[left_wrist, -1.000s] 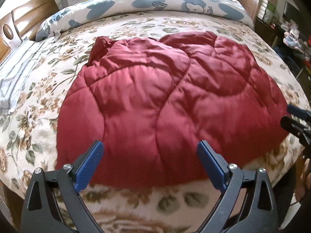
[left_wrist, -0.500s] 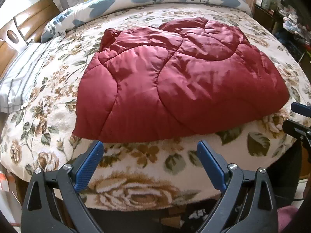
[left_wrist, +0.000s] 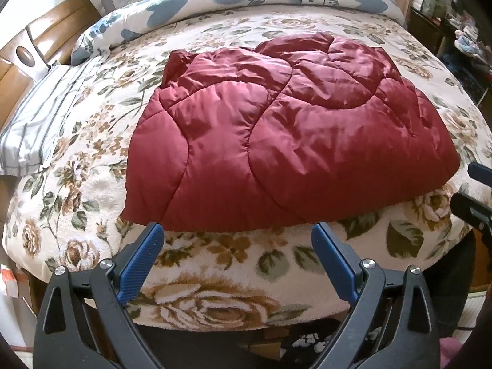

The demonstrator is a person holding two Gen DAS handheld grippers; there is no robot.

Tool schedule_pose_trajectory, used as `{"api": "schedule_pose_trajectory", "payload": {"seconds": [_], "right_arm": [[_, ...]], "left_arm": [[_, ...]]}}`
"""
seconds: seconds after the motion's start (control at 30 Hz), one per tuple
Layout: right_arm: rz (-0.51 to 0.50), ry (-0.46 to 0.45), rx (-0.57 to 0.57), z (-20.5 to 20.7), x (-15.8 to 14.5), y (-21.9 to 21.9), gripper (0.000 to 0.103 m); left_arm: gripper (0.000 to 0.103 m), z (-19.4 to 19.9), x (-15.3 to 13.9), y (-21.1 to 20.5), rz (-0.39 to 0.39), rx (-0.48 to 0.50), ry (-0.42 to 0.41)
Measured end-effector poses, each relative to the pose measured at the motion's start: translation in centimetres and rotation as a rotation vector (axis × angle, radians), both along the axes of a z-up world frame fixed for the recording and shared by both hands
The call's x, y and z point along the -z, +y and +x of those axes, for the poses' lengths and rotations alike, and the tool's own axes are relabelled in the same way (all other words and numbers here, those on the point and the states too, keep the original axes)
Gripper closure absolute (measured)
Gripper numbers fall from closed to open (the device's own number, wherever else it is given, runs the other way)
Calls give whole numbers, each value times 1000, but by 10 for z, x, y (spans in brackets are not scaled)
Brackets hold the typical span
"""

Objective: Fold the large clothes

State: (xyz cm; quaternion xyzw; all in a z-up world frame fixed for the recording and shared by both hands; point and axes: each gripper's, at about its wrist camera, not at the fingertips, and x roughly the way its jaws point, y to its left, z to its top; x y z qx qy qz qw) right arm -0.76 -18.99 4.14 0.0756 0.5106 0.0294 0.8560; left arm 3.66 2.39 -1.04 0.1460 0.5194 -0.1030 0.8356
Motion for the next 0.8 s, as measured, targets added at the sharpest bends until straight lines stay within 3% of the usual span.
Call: {"api": "schedule_pose_trajectory", "payload": {"seconds": [0.8], "right_arm": [[8, 17, 11, 21, 5, -7, 9]], "left_arm": [[5, 22, -4, -6, 5, -22, -1]]}}
